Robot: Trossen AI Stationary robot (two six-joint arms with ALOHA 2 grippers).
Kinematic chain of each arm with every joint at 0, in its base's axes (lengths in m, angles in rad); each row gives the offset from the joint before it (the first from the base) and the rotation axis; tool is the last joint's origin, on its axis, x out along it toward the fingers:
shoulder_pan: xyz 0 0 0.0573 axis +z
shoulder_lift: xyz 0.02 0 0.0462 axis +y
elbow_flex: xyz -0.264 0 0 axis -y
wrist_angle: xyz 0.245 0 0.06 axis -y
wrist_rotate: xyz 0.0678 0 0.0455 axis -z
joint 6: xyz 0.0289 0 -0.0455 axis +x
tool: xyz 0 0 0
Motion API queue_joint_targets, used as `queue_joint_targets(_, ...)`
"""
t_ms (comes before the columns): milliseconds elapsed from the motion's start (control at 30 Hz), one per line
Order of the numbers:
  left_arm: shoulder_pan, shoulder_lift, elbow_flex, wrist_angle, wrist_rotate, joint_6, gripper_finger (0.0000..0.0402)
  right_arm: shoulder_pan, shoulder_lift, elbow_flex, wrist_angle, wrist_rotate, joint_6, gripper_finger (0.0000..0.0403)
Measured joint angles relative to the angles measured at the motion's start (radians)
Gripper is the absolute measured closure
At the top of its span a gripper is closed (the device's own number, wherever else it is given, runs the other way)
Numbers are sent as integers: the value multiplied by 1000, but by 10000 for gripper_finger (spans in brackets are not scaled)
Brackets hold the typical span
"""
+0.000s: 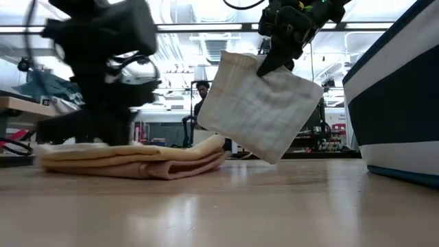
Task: Fold towel
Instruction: Stack the folded white towel on top of the folded yellow towel
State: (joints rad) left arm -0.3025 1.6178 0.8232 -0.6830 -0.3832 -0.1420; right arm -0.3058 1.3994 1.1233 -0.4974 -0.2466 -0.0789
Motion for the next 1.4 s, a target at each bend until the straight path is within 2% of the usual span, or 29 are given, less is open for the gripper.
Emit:
queue_joint_targets(100,58,2,10,65,-50,231,401,0,0,0,0,0,9,392)
queue_joint_targets(267,174,2,10,303,-85,540,401,0,-6,0,-8,1,35,392)
queue_joint_targets(367,207,-10,11,403,-208,606,401,-2,-30,0,-23,1,47,392)
queue_joint_targets(467,209,-61,31,361,-315,619,401,-10,-59,0,-42,2,78,392)
queue_joint_targets(533,200,-116,51,267,-291,555,401,-16,-73,3,-51,1,99,392)
queue_joint_targets(733,183,-297,79,5,10,138,401,-23,-57,42,-43,-126,131,392)
queue_joint_targets(867,145,-374,53,-103,134,-94,401,-29,0,101,-41,-154,119,392)
queue_joint_targets(967,99,-409,16,-150,167,-207,401,-30,51,154,-47,-164,92,392)
queue_joint_targets(1033,65,-422,-11,-163,167,-259,401,-30,97,202,-42,-216,84,392)
queue_joint_targets(1267,-40,-436,-80,-248,166,-471,401,-34,278,373,-38,-442,81,392)
queue_joint_targets(1400,-113,-453,-90,-289,157,-566,401,-33,402,486,-39,-610,98,392)
